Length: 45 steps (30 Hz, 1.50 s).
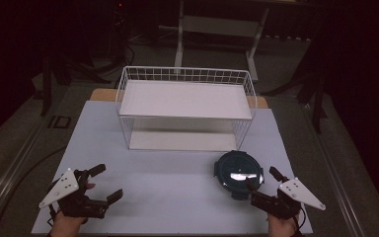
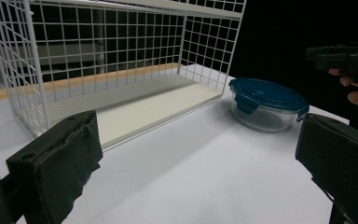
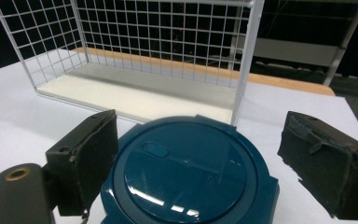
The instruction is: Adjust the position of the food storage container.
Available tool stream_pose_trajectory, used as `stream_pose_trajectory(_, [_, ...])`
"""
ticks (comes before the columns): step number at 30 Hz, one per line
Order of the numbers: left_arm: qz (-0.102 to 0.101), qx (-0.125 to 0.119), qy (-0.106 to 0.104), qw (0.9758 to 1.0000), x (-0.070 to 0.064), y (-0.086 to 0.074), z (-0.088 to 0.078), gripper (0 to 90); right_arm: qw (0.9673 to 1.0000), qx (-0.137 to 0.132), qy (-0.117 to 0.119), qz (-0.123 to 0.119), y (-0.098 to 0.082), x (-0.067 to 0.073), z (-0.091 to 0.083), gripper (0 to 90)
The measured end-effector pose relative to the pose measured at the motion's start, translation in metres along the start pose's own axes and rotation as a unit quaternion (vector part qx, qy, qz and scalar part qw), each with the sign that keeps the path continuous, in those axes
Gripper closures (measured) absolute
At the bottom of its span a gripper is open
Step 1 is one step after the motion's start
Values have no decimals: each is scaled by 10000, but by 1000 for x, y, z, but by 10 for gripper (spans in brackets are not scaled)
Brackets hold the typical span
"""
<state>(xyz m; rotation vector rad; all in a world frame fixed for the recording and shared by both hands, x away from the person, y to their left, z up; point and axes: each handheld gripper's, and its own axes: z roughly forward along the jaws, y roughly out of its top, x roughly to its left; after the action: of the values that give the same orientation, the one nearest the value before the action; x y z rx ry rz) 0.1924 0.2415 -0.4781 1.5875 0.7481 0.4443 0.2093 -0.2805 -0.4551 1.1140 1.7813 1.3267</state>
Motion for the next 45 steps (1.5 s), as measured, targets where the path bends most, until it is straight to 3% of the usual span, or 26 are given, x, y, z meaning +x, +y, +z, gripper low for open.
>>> stream_pose_trajectory(10, [14, -29, -29, 10000, -1, 1, -1, 3, 9996, -227, 111, -124, 20, 8, -10, 114])
stream_pose_trajectory(19, [73, -29, -37, 10000, -1, 2, -2, 3, 9994, -17, 249, -245, 40, 5, -5, 114])
stream_pose_trajectory(23, [72, -26, -49, 10000, -1, 2, -2, 3, 9996, 85, 248, -106, 50, 0, 0, 113])
stream_pose_trajectory(24, [76, -26, -51, 10000, -2, 2, -2, 3, 9992, 28, 392, 118, 53, -6, 2, 113])
stream_pose_trajectory(26, [70, -20, -58, 10000, -1, 2, -2, 3, 9993, 14, 347, 111, 55, -11, 4, 113])
stream_pose_trajectory(31, [59, -19, -59, 10000, -1, 1, -2, 3, 9996, 122, 234, -24, 54, -18, 8, 125])
stream_pose_trajectory(36, [68, -11, -68, 10000, -1, 1, -2, 3, 9985, 480, 239, 68, 46, -31, 16, 167])
stream_pose_trajectory(38, [52, -14, -69, 10000, -1, 1, -2, 3, 9971, 746, 126, 30, 37, -37, 22, 214])
stream_pose_trajectory(45, [37, -13, -75, 10000, -1, 1, -2, 3, 9953, 965, 13, 116, 22, -48, 27, 335])
